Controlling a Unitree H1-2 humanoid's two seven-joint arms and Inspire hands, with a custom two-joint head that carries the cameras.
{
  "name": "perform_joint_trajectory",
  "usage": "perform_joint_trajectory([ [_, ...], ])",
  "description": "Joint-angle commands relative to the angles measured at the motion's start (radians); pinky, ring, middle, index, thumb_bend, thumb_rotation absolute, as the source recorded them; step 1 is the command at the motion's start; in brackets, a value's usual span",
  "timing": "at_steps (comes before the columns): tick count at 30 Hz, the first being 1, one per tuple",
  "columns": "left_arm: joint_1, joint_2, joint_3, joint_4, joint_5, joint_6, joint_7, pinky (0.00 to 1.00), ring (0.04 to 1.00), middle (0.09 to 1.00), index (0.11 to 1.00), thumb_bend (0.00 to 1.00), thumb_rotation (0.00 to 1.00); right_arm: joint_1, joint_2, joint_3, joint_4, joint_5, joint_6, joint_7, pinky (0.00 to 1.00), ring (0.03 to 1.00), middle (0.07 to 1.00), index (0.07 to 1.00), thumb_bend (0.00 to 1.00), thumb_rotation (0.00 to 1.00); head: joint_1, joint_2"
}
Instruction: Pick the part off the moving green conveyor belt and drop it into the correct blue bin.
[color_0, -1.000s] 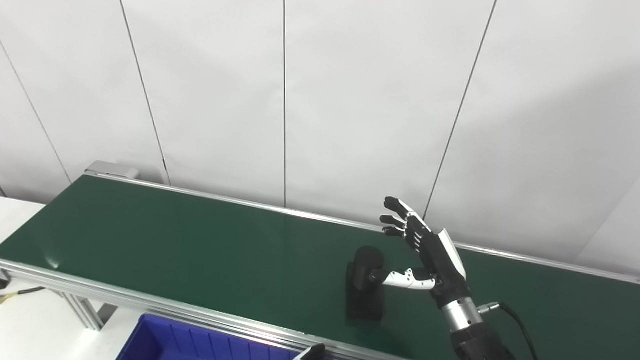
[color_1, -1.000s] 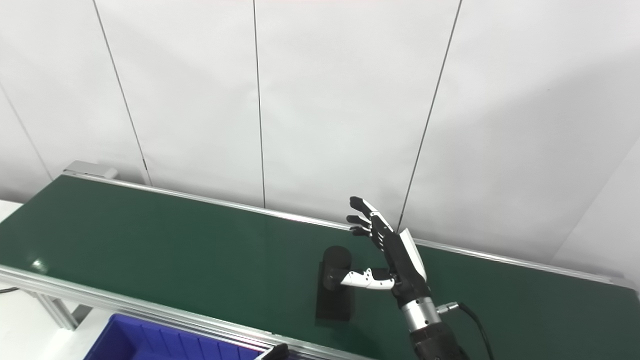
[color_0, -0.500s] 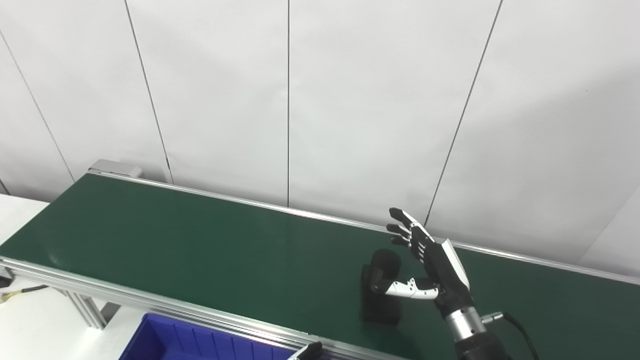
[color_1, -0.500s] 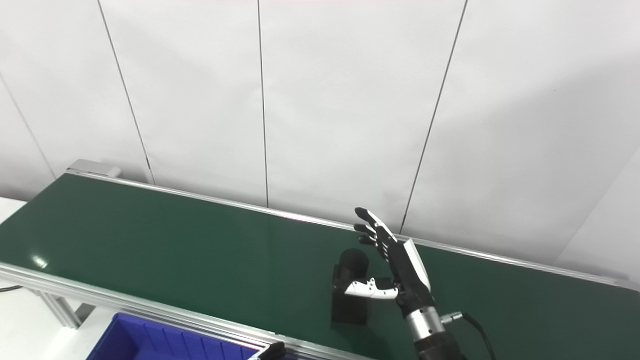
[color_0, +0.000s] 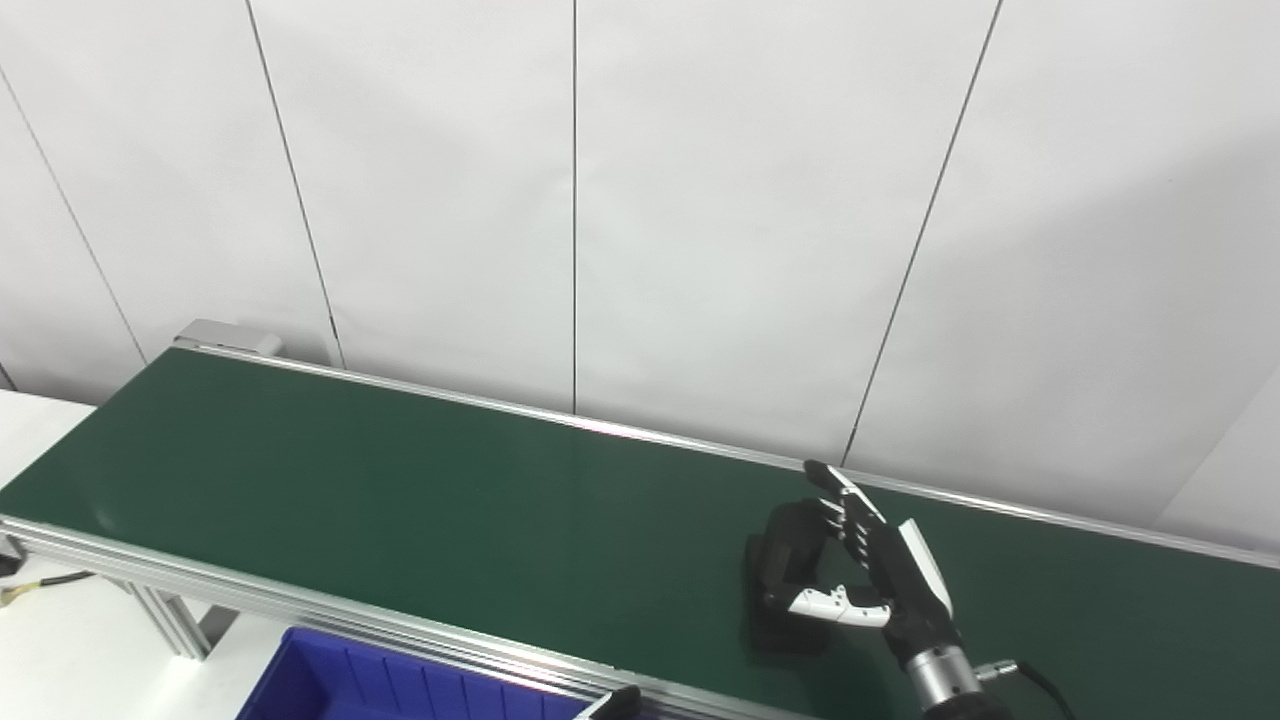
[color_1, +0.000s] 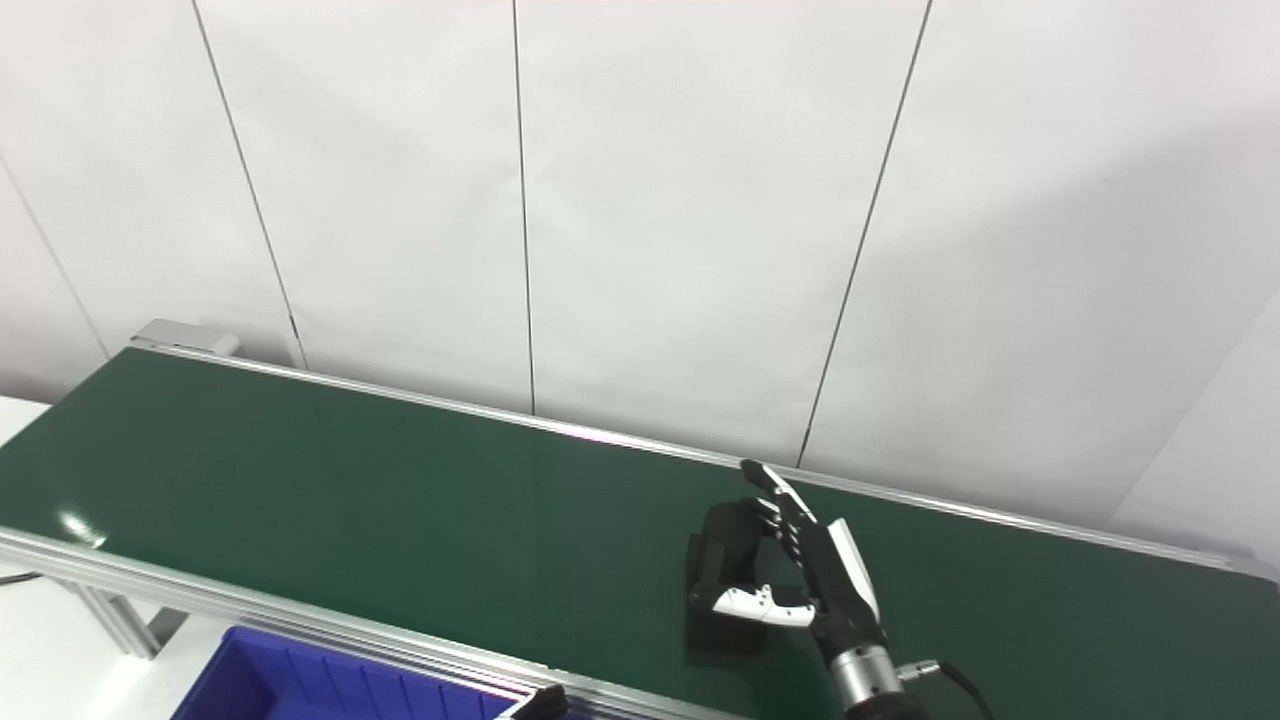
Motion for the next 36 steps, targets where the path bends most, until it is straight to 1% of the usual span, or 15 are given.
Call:
perform_joint_trajectory([
  [1, -0.005, 0.010, 0.001, -0.016, -0.017, -0.025, -0.007, 0.90, 0.936, 0.950, 0.937, 1.00, 0.56, -0.050, -0.018, -0.012, -0.005, -0.001, -0.055, -0.033, 0.79, 0.859, 0.933, 0.918, 0.99, 0.33, -0.001, 0.002],
  [5, -0.004, 0.017, 0.005, -0.018, -0.037, -0.024, -0.015, 0.89, 0.940, 0.952, 0.930, 1.00, 0.55, -0.056, -0.033, -0.027, 0.013, 0.006, -0.054, -0.051, 0.82, 0.867, 0.933, 0.915, 1.00, 0.32, -0.021, 0.002],
  [8, -0.004, 0.022, 0.007, -0.019, -0.050, -0.025, -0.027, 0.88, 0.944, 0.956, 0.930, 1.00, 0.54, -0.056, -0.046, -0.032, 0.028, 0.009, -0.054, -0.058, 0.81, 0.875, 0.936, 0.914, 1.00, 0.34, -0.035, 0.002],
  [9, -0.004, 0.024, 0.008, -0.020, -0.051, -0.025, -0.028, 0.87, 0.944, 0.958, 0.930, 1.00, 0.55, -0.056, -0.048, -0.032, 0.031, 0.007, -0.054, -0.061, 0.81, 0.870, 0.933, 0.912, 1.00, 0.31, -0.036, 0.002],
  [10, -0.003, 0.025, 0.009, -0.020, -0.057, -0.025, -0.033, 0.87, 0.945, 0.958, 0.930, 1.00, 0.55, -0.054, -0.050, -0.033, 0.036, 0.002, -0.054, -0.068, 0.81, 0.870, 0.933, 0.912, 1.00, 0.31, -0.039, 0.003],
  [14, -0.001, 0.025, 0.010, -0.021, -0.071, -0.026, -0.042, 0.89, 0.955, 0.963, 0.926, 0.99, 0.53, -0.051, -0.054, -0.035, 0.054, 0.002, -0.055, -0.088, 0.79, 0.850, 0.916, 0.905, 0.97, 0.22, -0.039, 0.005],
  [16, 0.000, 0.025, 0.010, -0.023, -0.074, -0.025, -0.043, 0.89, 0.955, 0.964, 0.927, 0.99, 0.53, -0.049, -0.054, -0.036, 0.060, 0.002, -0.055, -0.098, 0.79, 0.847, 0.913, 0.903, 0.97, 0.21, -0.038, 0.007],
  [18, 0.001, 0.025, 0.009, -0.024, -0.077, -0.024, -0.044, 0.89, 0.956, 0.963, 0.926, 0.99, 0.53, -0.047, -0.053, -0.036, 0.060, 0.001, -0.055, -0.110, 0.77, 0.834, 0.895, 0.894, 0.95, 0.17, -0.038, 0.009],
  [20, 0.001, 0.025, 0.010, -0.026, -0.078, -0.022, -0.046, 0.90, 0.958, 0.963, 0.924, 0.99, 0.53, -0.045, -0.050, -0.037, 0.056, 0.005, -0.055, -0.119, 0.70, 0.784, 0.853, 0.859, 0.94, 0.10, -0.038, 0.009],
  [22, 0.001, 0.026, 0.011, -0.026, -0.074, -0.022, -0.044, 0.89, 0.958, 0.963, 0.923, 0.99, 0.53, -0.042, -0.043, -0.042, 0.050, 0.017, -0.055, -0.123, 0.60, 0.700, 0.770, 0.800, 0.95, 0.02, -0.038, 0.008],
  [24, 0.000, 0.026, 0.012, -0.025, -0.067, -0.025, -0.041, 0.89, 0.954, 0.961, 0.924, 0.99, 0.53, -0.039, -0.038, -0.045, 0.045, 0.024, -0.055, -0.126, 0.57, 0.668, 0.738, 0.776, 0.94, 0.01, -0.038, 0.008],
  [28, 0.000, 0.026, 0.013, -0.026, -0.066, -0.024, -0.040, 0.88, 0.950, 0.958, 0.922, 0.99, 0.54, -0.033, -0.027, -0.050, 0.037, 0.038, -0.055, -0.121, 0.49, 0.564, 0.640, 0.680, 0.91, 0.00, -0.038, 0.008],
  [34, 0.000, 0.024, 0.013, -0.027, -0.070, -0.025, -0.043, 0.88, 0.951, 0.960, 0.923, 0.99, 0.53, -0.024, -0.022, -0.049, 0.017, 0.014, -0.040, -0.133, 0.43, 0.497, 0.565, 0.597, 0.87, 0.00, -0.035, 0.008],
  [35, 0.001, 0.024, 0.013, -0.027, -0.071, -0.025, -0.043, 0.88, 0.951, 0.961, 0.922, 0.99, 0.53, -0.022, -0.021, -0.049, 0.013, 0.012, -0.038, -0.134, 0.43, 0.463, 0.520, 0.548, 0.66, 0.00, -0.035, 0.008],
  [36, 0.001, 0.024, 0.012, -0.026, -0.072, -0.024, -0.043, 0.89, 0.951, 0.961, 0.921, 0.99, 0.53, -0.023, -0.021, -0.050, 0.014, 0.017, -0.042, -0.130, 0.43, 0.452, 0.505, 0.532, 0.59, 0.00, -0.035, 0.008],
])
